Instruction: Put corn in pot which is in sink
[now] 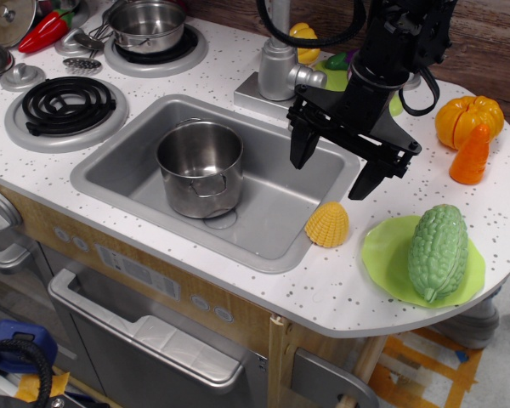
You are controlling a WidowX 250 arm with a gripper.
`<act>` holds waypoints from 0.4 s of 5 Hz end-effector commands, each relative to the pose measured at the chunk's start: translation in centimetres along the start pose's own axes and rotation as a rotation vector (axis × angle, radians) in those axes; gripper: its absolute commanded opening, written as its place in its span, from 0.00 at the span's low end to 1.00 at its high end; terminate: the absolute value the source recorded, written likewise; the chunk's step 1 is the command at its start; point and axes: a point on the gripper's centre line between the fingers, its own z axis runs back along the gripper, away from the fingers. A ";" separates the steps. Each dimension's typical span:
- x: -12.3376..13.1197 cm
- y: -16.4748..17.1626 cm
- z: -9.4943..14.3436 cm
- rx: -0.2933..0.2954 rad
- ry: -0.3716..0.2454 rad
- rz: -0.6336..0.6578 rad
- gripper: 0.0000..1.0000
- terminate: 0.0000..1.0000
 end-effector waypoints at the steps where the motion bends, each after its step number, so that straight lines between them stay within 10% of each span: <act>1: 0.0 0.0 0.0 0.000 0.000 0.000 1.00 0.00; 2: 0.2 0.1 -0.6 -0.031 -0.013 -0.023 1.00 0.00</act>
